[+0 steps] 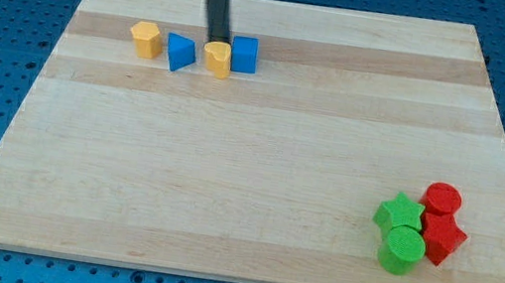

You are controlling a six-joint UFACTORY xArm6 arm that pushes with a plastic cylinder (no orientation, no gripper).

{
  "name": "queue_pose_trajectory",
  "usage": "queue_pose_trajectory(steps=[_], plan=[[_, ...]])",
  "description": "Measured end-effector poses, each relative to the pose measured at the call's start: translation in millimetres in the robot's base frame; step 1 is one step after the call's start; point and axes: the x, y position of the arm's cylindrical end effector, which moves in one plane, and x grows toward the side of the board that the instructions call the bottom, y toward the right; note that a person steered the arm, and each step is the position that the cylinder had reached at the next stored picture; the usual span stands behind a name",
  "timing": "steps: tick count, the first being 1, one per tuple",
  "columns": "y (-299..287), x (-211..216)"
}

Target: Push the blue cube closer to the red circle

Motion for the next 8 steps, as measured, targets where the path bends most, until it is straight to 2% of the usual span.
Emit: queue_pose_trajectory(steps=[2, 3, 4, 5, 6, 7, 8], plan=[[104, 35], [107, 39], [76, 28], [56, 45], [57, 79], [90, 102], [86, 92]])
